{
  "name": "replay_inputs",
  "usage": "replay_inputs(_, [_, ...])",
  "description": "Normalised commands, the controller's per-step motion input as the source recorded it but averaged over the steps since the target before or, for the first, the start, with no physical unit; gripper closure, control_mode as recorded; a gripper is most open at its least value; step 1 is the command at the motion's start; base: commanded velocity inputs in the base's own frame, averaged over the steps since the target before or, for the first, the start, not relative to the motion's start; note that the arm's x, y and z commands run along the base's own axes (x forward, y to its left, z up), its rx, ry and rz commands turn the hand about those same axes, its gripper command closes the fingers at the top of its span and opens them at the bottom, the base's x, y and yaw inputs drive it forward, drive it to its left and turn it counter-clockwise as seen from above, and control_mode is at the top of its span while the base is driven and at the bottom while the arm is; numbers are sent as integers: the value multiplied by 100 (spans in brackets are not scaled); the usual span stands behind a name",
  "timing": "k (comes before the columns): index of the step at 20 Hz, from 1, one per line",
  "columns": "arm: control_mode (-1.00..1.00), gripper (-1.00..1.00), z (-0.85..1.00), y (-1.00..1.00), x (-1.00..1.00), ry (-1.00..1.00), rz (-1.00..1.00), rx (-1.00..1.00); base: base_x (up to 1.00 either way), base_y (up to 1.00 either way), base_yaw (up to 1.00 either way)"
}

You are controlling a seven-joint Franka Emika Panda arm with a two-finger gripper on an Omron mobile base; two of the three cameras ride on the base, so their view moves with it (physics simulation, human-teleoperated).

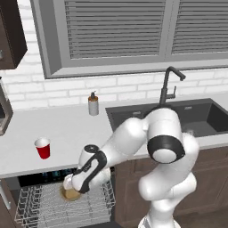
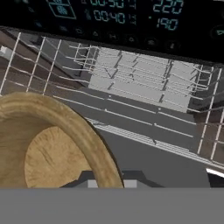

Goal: Pick up the cup and bowl from the counter, place them in the dishwasher, and close the dishwasher door.

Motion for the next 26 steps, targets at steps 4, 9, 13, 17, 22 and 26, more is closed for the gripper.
replay_inputs(4, [-100,100,-26,57,0,6,0,-1,0,0,0])
replay_inputs(9, [-100,100,2,90,0,4,-13,-19,0,0,0])
replay_inputs(13, [-100,100,38,82,0,18,-14,-30,0,0,0])
replay_inputs(17, [-100,100,38,93,0,25,-6,-30,0,0,0])
replay_inputs(22, [-100,100,-7,37,18,18,-8,-16,0,0,0])
replay_inputs(26, [-100,100,-47,0,20,0,-9,-4,0,0,0])
